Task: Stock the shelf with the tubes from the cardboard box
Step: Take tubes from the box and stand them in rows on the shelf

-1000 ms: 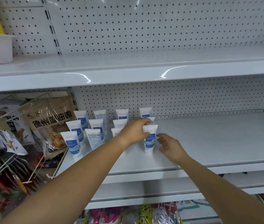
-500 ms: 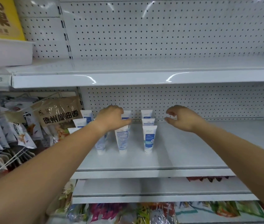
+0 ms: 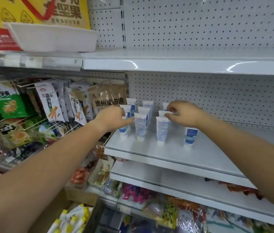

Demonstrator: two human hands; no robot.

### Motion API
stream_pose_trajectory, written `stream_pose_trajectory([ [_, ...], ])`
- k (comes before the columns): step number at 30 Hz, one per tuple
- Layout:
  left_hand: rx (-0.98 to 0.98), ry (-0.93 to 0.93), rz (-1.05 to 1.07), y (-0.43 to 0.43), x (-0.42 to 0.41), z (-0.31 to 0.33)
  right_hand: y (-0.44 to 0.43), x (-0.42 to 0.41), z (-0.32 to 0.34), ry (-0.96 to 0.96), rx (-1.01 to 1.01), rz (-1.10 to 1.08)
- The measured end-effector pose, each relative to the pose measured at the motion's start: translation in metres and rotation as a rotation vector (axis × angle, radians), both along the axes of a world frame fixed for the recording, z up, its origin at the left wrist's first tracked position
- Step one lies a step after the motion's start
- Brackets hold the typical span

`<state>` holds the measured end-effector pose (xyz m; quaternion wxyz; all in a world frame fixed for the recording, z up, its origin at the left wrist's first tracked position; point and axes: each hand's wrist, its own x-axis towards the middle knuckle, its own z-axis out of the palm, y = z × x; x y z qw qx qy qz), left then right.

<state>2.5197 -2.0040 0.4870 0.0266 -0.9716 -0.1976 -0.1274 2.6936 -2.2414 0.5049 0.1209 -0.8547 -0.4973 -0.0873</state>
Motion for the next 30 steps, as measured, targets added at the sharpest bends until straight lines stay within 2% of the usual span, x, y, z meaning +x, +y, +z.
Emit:
stream_pose_trajectory([
  [13, -0.102, 0.122, 0.305, 0.074, -0.16, -0.052, 0.147, -0.112, -0.051, 0.071, -0.095, 0.379],
  [17, -0.188, 0.116, 0.367, 0.094, -0.204, -0.08, 0.185, -0.146, -0.076, 0.095, -0.146, 0.47],
  [30, -0.427, 0.143, 0.546, 0.149, -0.324, -0.211, 0.311, -0.264, -0.209, 0.21, -0.421, 0.677],
])
